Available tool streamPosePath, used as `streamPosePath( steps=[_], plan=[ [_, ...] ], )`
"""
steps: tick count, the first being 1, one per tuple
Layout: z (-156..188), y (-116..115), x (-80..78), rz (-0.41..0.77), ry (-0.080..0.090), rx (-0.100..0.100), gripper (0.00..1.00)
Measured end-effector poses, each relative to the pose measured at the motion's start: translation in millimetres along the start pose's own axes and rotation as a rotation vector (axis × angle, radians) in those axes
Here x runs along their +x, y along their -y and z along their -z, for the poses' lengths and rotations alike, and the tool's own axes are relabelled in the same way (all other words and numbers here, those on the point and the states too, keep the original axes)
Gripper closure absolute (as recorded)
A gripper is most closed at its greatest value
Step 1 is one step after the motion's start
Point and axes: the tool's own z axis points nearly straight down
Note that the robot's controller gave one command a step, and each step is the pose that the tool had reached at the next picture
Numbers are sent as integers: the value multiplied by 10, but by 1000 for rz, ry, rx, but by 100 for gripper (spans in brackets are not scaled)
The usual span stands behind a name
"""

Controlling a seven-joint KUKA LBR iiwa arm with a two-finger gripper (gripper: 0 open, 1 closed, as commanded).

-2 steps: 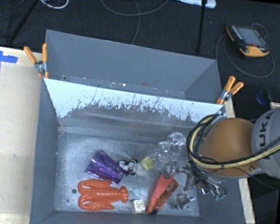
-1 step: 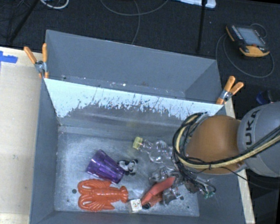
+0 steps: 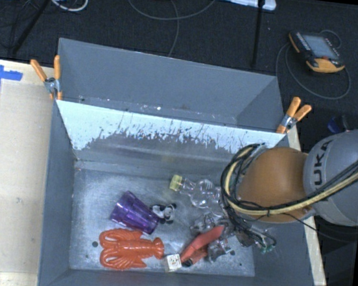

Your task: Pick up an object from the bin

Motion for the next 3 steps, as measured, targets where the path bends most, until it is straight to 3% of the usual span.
streamPosePath(
  steps=[1, 2, 3],
  plan=[
    [48, -161, -37, -27, -6, -2, 100],
    [1168, 213, 129, -31, -5, -2, 100],
    [1168, 214, 130, -32, -5, -2, 100]
  ],
)
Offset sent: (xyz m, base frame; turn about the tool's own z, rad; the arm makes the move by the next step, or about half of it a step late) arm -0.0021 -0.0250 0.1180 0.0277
